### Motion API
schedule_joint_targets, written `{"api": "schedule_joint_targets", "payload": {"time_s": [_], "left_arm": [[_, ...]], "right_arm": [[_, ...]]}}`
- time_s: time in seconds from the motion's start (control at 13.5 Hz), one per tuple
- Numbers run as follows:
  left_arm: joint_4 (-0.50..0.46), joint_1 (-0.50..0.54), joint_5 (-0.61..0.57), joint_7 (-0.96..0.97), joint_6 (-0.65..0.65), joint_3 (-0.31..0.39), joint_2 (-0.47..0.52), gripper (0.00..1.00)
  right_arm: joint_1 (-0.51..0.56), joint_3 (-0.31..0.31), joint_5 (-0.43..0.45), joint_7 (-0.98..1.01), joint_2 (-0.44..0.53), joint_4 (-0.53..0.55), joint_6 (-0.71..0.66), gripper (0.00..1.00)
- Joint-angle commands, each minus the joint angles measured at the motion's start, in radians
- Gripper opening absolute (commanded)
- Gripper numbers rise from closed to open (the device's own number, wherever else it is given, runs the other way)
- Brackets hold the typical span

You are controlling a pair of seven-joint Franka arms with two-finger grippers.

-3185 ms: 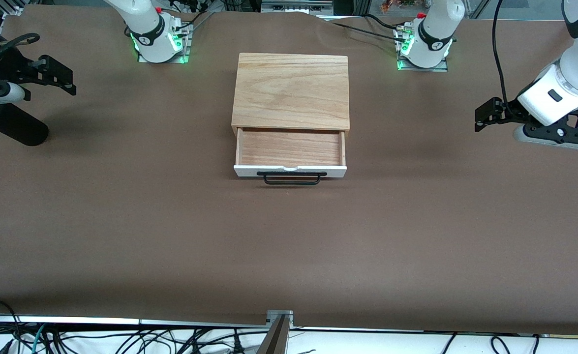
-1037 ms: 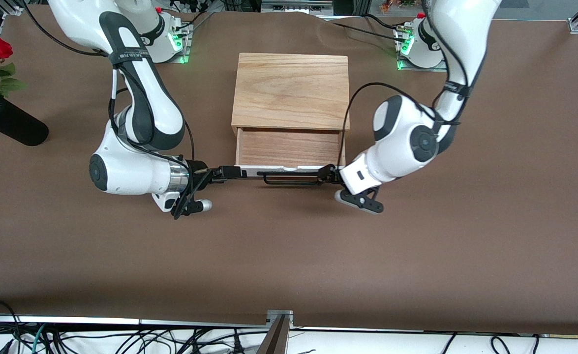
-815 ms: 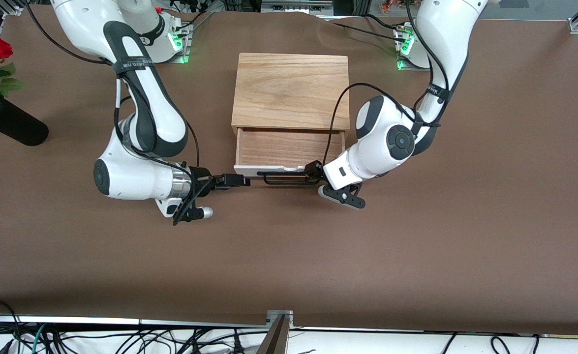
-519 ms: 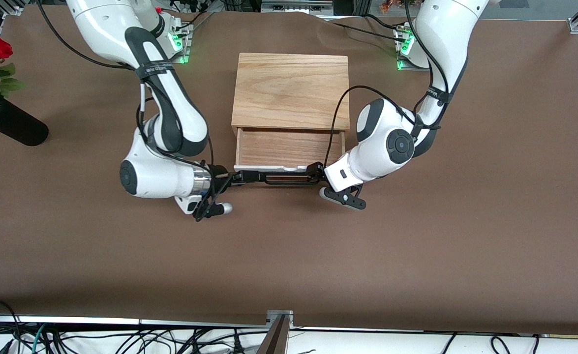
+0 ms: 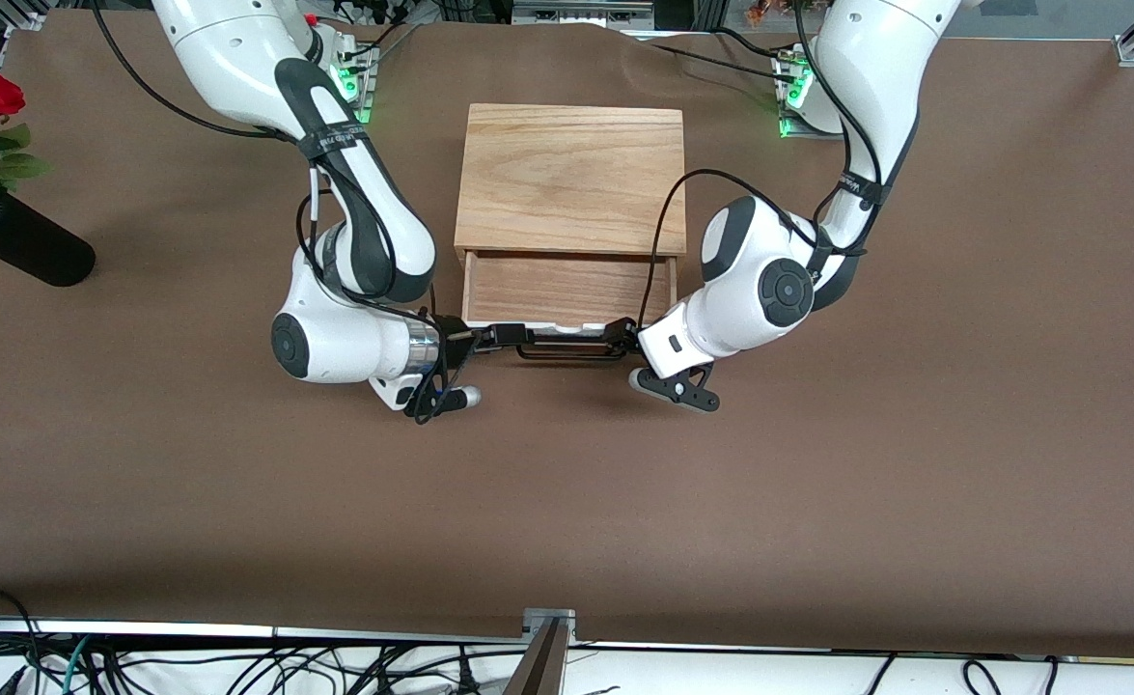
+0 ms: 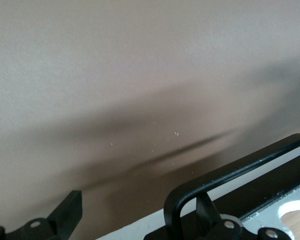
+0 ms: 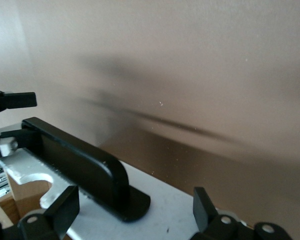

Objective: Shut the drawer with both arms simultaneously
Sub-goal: 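Push the drawer front into the box with both grippers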

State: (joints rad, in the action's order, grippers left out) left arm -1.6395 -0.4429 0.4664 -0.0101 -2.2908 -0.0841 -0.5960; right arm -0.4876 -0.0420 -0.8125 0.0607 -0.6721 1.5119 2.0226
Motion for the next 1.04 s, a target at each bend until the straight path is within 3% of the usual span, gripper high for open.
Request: {"api": "schedule_joint_targets", "payload": {"time_s": [0.0,0.96], "left_arm": [[-0.005,-0.002,0.024,-0.011,0.099,0.003,0.004,1.0],[0.004,-0.016,0.026,-0.013,0.384,-0.009,0.01,1.0]], "right_arm": [[-0.026,-0.004,-0.007,0.018,0.038,0.086,-0.005,1.0],[-0.08,0.014,-0.007,0.019,0.206,0.31,-0.071,1.0]]}}
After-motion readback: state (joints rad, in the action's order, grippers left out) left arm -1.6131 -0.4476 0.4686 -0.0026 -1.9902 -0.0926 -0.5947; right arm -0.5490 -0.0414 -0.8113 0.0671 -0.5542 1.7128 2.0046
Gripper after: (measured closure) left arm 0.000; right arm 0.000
